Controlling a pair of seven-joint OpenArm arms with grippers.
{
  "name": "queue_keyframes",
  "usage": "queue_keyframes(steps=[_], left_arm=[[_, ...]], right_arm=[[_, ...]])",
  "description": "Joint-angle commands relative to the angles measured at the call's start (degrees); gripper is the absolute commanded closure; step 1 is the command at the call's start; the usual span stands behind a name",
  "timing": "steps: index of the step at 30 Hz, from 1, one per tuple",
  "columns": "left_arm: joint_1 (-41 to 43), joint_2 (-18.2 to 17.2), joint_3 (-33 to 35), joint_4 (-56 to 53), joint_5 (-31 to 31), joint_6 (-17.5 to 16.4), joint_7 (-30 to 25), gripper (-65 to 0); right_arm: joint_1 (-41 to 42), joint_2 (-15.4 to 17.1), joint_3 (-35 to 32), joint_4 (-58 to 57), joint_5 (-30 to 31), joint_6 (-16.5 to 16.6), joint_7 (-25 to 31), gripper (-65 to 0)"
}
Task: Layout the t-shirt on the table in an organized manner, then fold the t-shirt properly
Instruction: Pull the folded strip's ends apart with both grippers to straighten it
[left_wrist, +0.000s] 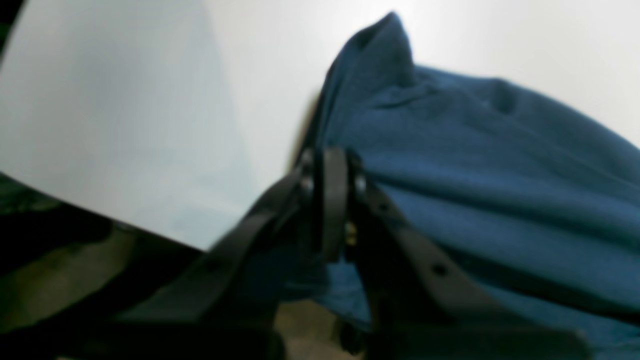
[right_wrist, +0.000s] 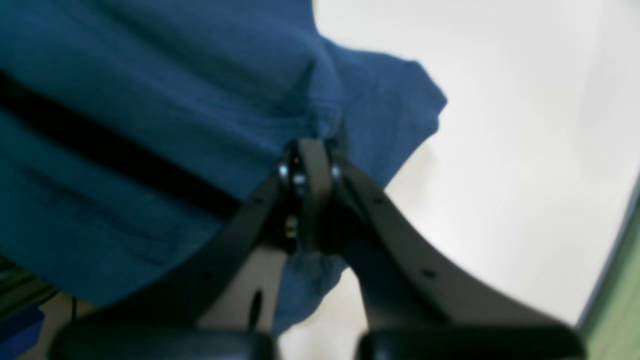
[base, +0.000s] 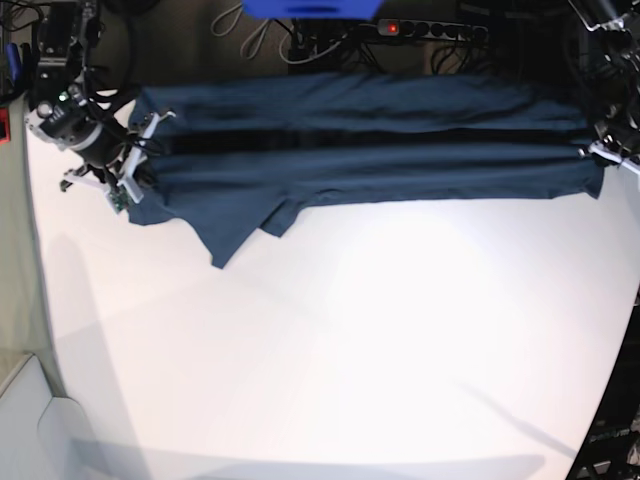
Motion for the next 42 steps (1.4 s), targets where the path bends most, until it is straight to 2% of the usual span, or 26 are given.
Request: queue_keyframes(steps=[1,6,12,15,27,30,37,42], left_arm=[[-0.3,-1.2,0.1,-0.3,-0.2,0.0,-1.6,-0.2],[-1.0,-1.4,8.1,-6.4,-0.2,0.0,-9.1,-0.2],[-1.8,-1.1,9.7,-11.9,-0.2,0.0,-13.2,-0.2],[-4.0,-1.1,9.8,-14.7,-0.2,0.0,-13.5,-0.2],[-12.3,-0.9,9.8,-20.2,-0.2,0.0,-13.6,-0.2],[-13.0,0.7,9.8,-20.2,-0.2,0.0,-13.4,-0.2],[-12.6,1.1,9.8,-20.2,-0.2,0.0,-13.4,-0.2],[-12.5,1.0,9.8,-19.7,-0.2,0.0,-13.1,-0.2]], right_arm=[[0.5,0.6,0.2,0.1,0.2,-0.2,1.2,0.0],[0.7,0.6,-1.7,-1.9,0.2,-0.2,1.6,0.0],[1.2,0.9,-2.5,-5.2,0.2,-0.2,4.1,0.0],[4.1,1.4,-2.1,-8.6,0.2,-0.2,4.1,0.0],[15.1,8.0,-2.1,-22.9,0.2,-0.2,4.2,0.0],[17.3,9.5,-2.1,-25.4,0.2,-0.2,5.1,0.0],[15.2,10.5,-1.4,-21.1,0.2,-0.2,5.7,0.0],[10.9,9.2,-0.6,-16.6,0.2,-0.2,5.6,0.0]])
